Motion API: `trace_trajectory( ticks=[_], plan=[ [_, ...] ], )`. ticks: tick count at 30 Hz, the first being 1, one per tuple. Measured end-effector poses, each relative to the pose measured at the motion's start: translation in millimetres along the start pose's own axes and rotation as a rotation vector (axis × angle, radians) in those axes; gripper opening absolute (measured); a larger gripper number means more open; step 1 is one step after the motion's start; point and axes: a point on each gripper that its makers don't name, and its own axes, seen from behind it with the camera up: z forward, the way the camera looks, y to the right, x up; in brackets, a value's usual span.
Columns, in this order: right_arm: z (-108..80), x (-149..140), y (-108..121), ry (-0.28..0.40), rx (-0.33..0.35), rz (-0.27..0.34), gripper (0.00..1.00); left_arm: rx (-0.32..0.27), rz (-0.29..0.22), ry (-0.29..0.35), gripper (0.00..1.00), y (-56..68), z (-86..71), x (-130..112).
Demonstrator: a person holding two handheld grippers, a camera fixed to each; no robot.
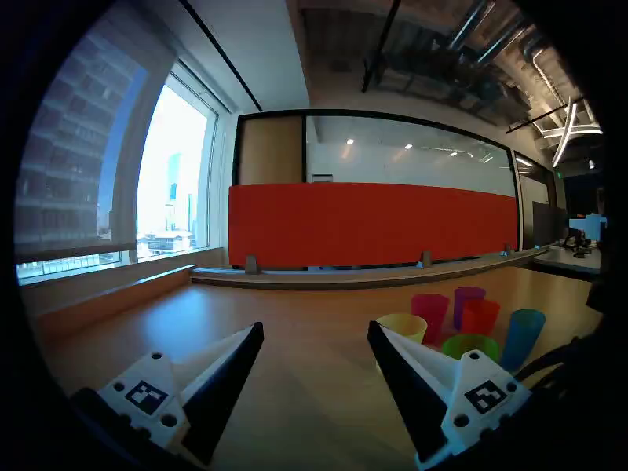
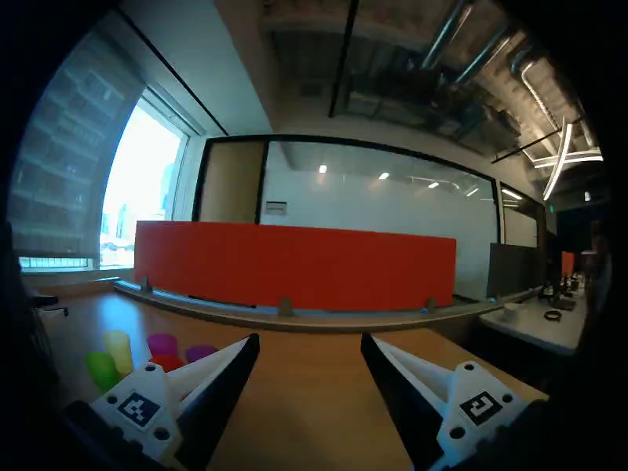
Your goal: Pour water
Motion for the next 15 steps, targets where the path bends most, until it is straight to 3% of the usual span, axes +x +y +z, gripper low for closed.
trace_trajectory(
  ticks=[6, 15],
  plan=[
    [-0.6, -10, -6, 0.019, 0.016, 0.002, 1.0, 0.0, 0.0, 0.0, 0.99, 0.0, 0.1, 0],
    [-1.0, -24, 2, 0.026, -0.008, 0.028, 1.0, 0.0, 0.0, 0.0, 0.99, 0.5, -0.2, 0]
  ],
)
